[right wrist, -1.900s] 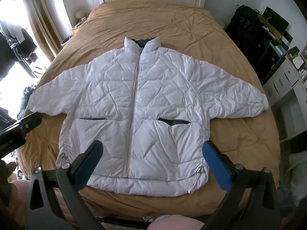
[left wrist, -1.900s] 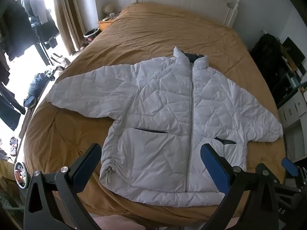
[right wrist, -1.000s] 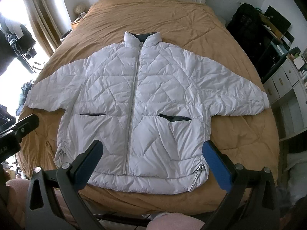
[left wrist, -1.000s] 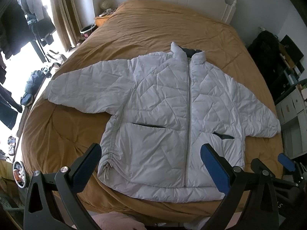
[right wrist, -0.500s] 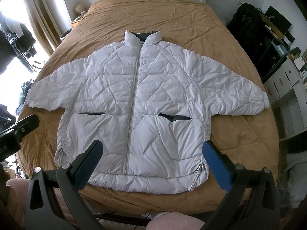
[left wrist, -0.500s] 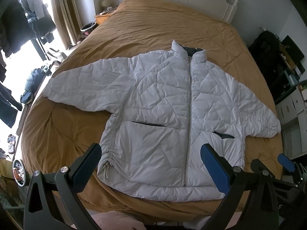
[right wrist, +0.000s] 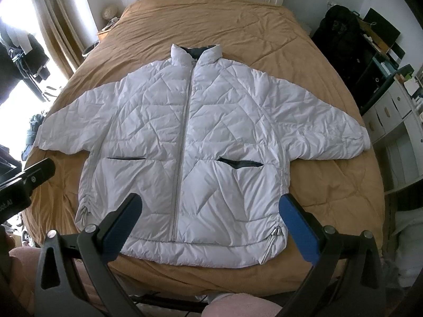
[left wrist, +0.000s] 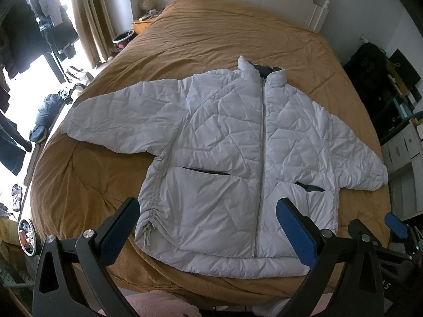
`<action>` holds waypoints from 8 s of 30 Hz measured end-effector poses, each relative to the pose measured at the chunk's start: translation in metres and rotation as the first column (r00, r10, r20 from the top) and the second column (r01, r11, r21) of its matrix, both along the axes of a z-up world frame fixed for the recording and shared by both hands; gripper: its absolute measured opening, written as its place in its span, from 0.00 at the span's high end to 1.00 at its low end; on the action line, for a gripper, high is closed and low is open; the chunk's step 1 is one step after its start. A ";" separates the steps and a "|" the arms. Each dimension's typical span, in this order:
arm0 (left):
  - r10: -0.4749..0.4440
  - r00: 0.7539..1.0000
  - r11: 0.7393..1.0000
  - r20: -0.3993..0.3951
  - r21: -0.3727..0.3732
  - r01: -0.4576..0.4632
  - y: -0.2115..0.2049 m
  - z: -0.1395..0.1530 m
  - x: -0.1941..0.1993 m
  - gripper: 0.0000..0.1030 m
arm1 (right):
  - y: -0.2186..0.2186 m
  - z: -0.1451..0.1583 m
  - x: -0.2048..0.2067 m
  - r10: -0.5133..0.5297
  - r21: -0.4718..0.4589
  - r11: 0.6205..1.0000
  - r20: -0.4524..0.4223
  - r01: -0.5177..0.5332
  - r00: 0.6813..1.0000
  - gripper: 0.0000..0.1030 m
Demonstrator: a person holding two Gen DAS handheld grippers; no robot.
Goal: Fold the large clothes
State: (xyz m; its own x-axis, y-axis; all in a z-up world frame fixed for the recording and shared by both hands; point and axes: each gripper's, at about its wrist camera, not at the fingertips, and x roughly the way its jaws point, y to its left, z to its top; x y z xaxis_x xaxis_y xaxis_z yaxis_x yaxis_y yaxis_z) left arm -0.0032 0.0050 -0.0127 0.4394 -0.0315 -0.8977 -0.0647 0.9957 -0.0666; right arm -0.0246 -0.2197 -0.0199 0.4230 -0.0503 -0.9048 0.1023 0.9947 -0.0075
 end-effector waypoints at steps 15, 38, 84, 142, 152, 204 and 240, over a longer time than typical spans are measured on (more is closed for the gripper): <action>-0.002 1.000 1.000 -0.002 0.002 0.002 0.000 -0.001 0.000 0.00 | 0.001 0.000 0.000 0.002 0.002 1.000 -0.001 -0.002 1.000 0.00; 0.001 1.000 1.000 -0.003 0.004 -0.001 0.002 -0.002 0.000 0.00 | 0.003 0.001 0.001 0.002 0.004 1.000 -0.001 -0.002 1.000 0.00; -0.004 1.000 1.000 -0.030 0.016 0.004 0.001 -0.002 0.001 0.00 | 0.009 -0.002 0.005 -0.002 0.006 1.000 -0.007 0.002 1.000 0.00; 0.689 0.724 0.573 -0.027 -0.591 -0.567 0.502 -0.256 0.216 0.93 | -0.054 -0.176 0.239 -0.066 0.093 0.993 -0.052 0.071 0.996 0.04; 0.528 0.788 0.830 0.316 -0.390 -0.399 0.386 -0.064 0.231 0.93 | -0.055 -0.204 0.224 0.024 0.005 1.000 0.087 -0.024 0.996 0.05; -0.239 0.952 0.964 0.189 0.161 0.210 -0.073 -0.154 0.306 0.17 | -0.139 -0.112 0.219 -0.111 0.251 0.968 0.323 0.028 0.940 0.11; -0.072 0.997 0.989 0.027 0.133 0.068 -0.028 -0.260 0.476 0.17 | -0.085 -0.268 0.254 -0.005 -0.007 1.000 0.111 0.005 0.994 0.18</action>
